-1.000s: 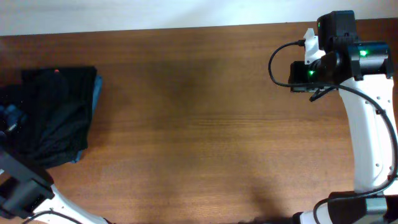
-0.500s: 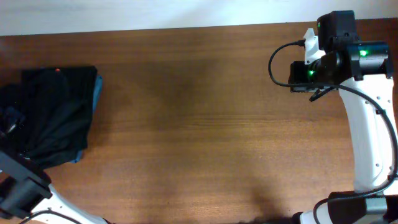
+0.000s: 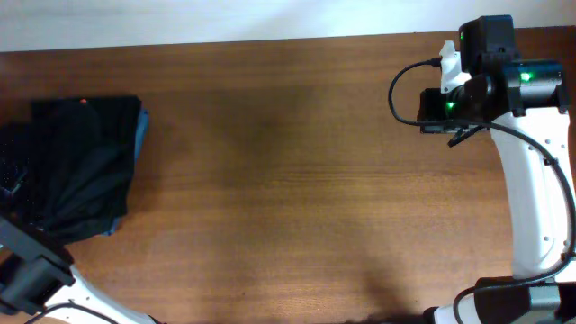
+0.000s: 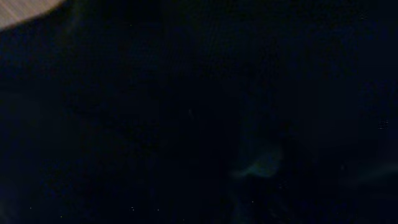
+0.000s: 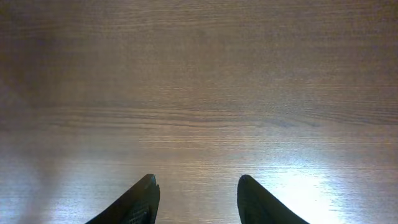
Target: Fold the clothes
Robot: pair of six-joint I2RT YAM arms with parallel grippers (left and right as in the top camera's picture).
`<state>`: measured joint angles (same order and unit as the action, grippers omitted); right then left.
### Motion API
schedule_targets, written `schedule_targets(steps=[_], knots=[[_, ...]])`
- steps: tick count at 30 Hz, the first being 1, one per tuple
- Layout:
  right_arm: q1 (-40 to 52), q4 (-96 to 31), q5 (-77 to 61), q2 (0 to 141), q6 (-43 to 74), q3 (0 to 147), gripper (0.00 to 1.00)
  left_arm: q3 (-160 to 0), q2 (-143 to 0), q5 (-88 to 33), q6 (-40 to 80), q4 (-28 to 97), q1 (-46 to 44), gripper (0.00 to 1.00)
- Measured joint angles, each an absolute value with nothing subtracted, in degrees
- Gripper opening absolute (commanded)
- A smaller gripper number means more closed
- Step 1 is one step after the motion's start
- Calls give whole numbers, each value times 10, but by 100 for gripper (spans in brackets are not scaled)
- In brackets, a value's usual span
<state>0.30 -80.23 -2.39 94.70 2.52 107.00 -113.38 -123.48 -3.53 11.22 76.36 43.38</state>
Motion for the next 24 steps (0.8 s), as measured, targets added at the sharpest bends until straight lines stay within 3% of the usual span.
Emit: schedule_targets(steps=[3,4,5,6,13,24], knots=[[3,-802,-24,947,25,1070,46,-1179,-1244,-46,112,815,432,69],[3,-802,-24,947,26,1070,46,-1196,-1246,-51,110,830,431,78],[3,-802,-24,947,25,1070,46,-1213,-1246,-54,111,844,430,94],[3,-802,-24,947,25,1070,46,-1234,-1246,-57,110,860,427,99],[3,-802,-24,947,25,1070,46,-1354,-1237,-59,107,900,412,99],[3,-802,-24,947,26,1070,46,-1371,-1223,-58,103,907,376,99]])
